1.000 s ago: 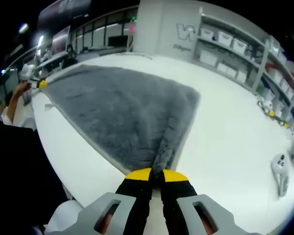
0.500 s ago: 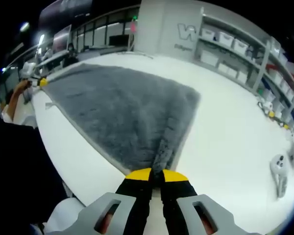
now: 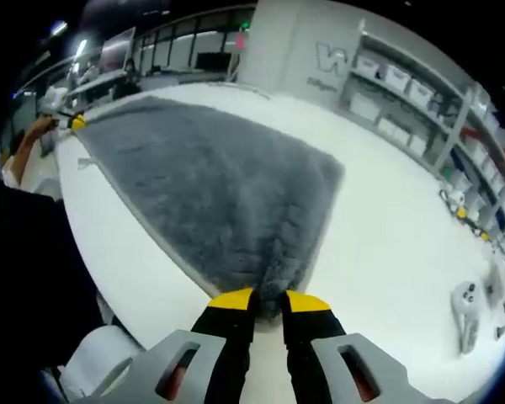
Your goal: Open the folded towel by lifting each exposed corner and separating the folded layers until the towel lies flat within the target outline without major curled edges
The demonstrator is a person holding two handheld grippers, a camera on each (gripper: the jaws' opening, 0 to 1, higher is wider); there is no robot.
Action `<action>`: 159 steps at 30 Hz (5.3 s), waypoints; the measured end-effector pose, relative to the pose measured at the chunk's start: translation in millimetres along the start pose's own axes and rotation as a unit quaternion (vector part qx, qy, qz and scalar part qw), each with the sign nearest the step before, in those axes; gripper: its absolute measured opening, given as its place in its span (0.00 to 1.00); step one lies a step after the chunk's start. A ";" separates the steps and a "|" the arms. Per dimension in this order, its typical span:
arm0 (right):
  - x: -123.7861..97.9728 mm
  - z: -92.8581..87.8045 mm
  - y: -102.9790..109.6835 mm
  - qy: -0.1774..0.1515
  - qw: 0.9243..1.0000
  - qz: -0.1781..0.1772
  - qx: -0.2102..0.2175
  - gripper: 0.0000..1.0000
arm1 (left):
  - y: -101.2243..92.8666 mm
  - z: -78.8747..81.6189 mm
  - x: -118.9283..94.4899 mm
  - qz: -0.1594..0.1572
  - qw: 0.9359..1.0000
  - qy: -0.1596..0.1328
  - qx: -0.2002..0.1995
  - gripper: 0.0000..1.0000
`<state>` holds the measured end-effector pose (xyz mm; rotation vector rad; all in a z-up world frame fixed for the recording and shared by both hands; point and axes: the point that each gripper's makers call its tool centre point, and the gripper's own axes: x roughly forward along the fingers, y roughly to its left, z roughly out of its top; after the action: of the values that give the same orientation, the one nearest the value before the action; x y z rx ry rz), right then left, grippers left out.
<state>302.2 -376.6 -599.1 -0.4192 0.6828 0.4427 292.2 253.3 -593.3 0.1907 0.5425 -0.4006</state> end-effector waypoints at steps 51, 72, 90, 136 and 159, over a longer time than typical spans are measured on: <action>13.5 86.9 93.0 -0.133 0.973 0.154 -0.105 0.11 | -93.7 47.9 17.6 -0.153 0.983 -0.101 0.017 0.11; 28.6 111.2 141.3 -0.145 0.956 0.210 -0.144 0.13 | -117.8 51.4 29.6 -0.172 0.979 -0.101 0.031 0.20; 37.5 114.6 186.1 -0.133 0.938 0.261 -0.186 0.12 | -132.6 46.7 35.2 -0.188 0.977 -0.092 0.046 0.20; 44.9 103.1 205.8 -0.094 0.938 0.296 -0.156 0.02 | -137.8 31.2 41.2 -0.187 0.981 -0.058 0.011 0.03; 30.9 98.1 210.9 -0.087 0.929 0.320 -0.162 0.02 | -142.2 29.4 33.4 -0.207 0.978 -0.034 0.003 0.03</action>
<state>264.1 -145.1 -598.2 -0.4547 0.5618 1.2116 272.5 105.7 -596.5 0.0679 0.5128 -0.8114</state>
